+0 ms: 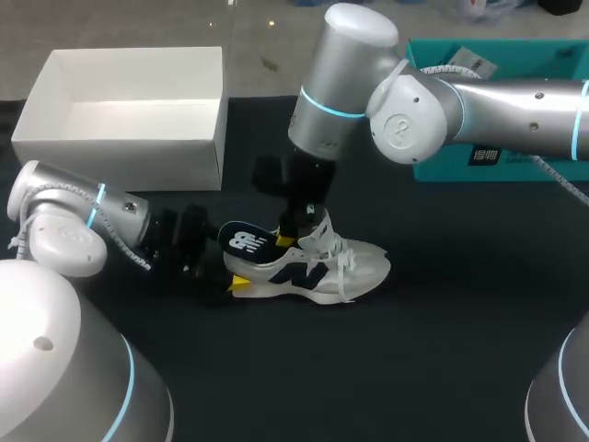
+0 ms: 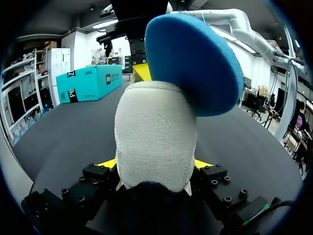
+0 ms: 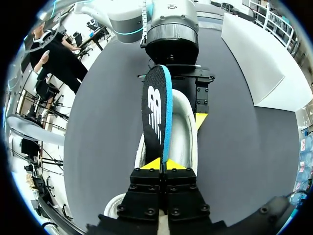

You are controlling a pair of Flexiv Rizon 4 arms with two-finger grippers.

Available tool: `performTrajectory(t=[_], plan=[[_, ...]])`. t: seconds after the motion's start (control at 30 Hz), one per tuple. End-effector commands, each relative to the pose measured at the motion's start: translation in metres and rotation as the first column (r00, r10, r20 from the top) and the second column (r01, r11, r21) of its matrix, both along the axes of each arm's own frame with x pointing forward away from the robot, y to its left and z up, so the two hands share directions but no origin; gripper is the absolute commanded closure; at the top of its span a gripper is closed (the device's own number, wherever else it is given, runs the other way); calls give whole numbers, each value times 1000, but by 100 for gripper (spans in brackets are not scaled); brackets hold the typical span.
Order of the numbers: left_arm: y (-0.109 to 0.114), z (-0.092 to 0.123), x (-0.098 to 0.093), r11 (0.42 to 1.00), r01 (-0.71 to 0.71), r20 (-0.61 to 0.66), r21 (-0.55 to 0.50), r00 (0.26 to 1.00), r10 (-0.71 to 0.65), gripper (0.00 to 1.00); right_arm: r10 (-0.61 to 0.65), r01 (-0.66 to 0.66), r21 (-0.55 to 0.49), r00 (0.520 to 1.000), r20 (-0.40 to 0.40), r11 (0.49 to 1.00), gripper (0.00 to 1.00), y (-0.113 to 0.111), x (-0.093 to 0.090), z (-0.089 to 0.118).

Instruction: Take the shoe out of the shoebox, open the shoe tongue, remove and reinsert the insole, then place the shoe into the shoebox

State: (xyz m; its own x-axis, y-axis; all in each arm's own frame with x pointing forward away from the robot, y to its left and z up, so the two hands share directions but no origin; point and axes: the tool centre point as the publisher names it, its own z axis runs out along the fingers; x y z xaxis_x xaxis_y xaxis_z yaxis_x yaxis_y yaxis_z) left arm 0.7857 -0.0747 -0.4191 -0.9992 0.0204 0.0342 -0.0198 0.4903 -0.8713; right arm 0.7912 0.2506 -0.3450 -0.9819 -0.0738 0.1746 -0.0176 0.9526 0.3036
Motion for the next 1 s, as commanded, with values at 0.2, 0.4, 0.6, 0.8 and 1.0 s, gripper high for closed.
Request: performTrajectory(t=[0.2, 0.4, 0.6, 0.8, 1.0], plan=[[-1, -1, 1, 1000, 1, -1, 2, 1000, -1, 100, -17, 17, -12, 1000, -17, 1000, 58, -8, 1, -5], [-1, -1, 1, 1000, 1, -1, 2, 1000, -1, 100, -39, 38, -17, 999, -33, 999, 58, -15, 2, -11], [-1, -1, 1, 1000, 1, -1, 2, 1000, -1, 100, -48, 47, -31, 998, -50, 998, 62, -19, 4, -20], [-1, -1, 1, 1000, 1, -1, 2, 1000, -1, 100, -44, 43, -19, 998, -50, 999, 100, -14, 2, -20], [-1, -1, 1, 1000, 1, -1, 2, 1000, -1, 100, -28, 28, 9, 999, -19, 1000, 100, -6, 2, -5]])
